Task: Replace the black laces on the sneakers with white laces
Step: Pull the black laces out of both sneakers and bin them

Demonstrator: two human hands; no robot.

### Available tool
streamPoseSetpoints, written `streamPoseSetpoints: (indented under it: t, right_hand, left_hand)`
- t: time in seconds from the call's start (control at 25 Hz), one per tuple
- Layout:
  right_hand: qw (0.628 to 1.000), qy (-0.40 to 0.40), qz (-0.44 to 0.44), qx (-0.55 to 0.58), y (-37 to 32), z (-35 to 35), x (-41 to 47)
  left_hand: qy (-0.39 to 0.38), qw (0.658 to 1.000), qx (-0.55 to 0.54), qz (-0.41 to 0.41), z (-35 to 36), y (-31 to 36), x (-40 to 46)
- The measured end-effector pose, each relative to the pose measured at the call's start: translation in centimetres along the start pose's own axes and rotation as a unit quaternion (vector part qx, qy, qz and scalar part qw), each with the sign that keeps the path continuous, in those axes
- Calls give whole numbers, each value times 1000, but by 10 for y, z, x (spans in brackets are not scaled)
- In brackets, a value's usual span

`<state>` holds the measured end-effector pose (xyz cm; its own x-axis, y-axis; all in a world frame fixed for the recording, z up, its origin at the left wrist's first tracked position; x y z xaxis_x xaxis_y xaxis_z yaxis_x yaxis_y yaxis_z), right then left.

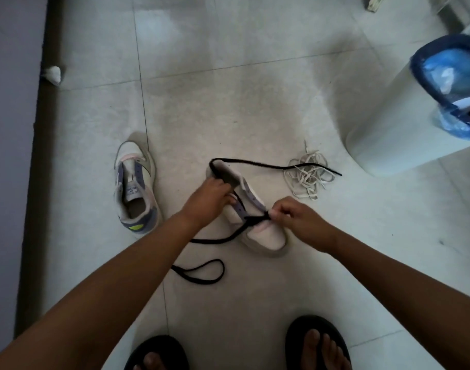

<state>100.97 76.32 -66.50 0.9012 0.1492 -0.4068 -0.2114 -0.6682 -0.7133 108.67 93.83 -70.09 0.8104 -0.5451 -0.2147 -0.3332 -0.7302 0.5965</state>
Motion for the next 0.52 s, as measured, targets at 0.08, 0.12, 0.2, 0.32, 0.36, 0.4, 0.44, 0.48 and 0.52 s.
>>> streamPoseSetpoints:
  t: [0.08, 0.12, 0.2, 0.32, 0.36, 0.4, 0.44, 0.48, 0.52]
  right_hand:
    - [1000, 2, -4, -22, -4, -9, 5]
    - [993, -7, -16, -115, -5, -7, 8]
    - [946, 5, -55, -320, -7, 3, 11]
    - [877, 7, -98, -470, -12, 26, 18]
    - [863, 1, -108, -494, -14, 34, 21]
    - [853, -5, -115, -509, -16, 41, 23]
    - [851, -12, -125, -510, -18, 47, 24]
    - [858, -20, -137, -495, -20, 50, 23]
    - [868, -28, -152, -471, -21, 50, 18]
  left_hand:
    - [13, 1000, -18, -19, -4, -4, -2]
    - [-9, 1000, -17, -10, 2, -1, -4]
    - [-36, 999, -8, 28, 15, 10, -9]
    - [-35, 999, 6, 22, 20, 12, -7]
    - [-35, 999, 5, 16, 19, 12, -7]
    - [-34, 999, 4, 16, 19, 12, -7]
    - [-33, 999, 4, 17, 19, 13, -8]
    - [-32, 999, 4, 17, 19, 14, -8]
    - [-33, 999, 8, 16, 19, 14, -9]
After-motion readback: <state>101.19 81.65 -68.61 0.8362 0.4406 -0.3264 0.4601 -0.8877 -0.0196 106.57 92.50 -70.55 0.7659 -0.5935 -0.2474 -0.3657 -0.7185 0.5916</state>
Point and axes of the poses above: each hand's wrist, its own x-axis towards the middle knuckle, its own z-axis out of the palm, y = z × x, the point moved 5 cm from there along x, towards the middle knuckle, and after that the axes turned 11 degrees about -x, right-handed, at the moved point
